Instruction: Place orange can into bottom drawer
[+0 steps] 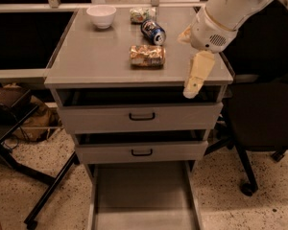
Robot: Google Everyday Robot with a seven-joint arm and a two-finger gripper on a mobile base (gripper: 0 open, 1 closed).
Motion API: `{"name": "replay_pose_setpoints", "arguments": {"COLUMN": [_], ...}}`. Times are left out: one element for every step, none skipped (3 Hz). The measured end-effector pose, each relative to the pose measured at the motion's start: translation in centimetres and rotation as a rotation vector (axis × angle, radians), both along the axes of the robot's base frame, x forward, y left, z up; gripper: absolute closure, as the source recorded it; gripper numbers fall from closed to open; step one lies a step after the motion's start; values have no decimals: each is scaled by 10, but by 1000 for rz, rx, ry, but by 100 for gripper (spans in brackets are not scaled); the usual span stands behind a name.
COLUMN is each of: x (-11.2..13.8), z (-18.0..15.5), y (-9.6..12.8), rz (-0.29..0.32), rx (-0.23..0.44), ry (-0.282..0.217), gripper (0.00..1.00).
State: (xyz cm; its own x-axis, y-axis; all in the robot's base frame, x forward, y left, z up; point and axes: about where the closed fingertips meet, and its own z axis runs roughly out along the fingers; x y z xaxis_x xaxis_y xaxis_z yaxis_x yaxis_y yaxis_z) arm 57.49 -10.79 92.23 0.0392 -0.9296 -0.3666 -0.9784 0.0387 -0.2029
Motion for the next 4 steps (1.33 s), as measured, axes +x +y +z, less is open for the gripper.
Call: {"name": "replay_pose_setpoints", "arguments": {"x": [0,14,60,104], "z": [0,-14,-37,-57], "y": [0,6,28,62], "rz": [1,27,59,80], "rx": [0,13,32,28], "ry": [0,-8,-53,-122], "gripper": [0,0,0,0]}}
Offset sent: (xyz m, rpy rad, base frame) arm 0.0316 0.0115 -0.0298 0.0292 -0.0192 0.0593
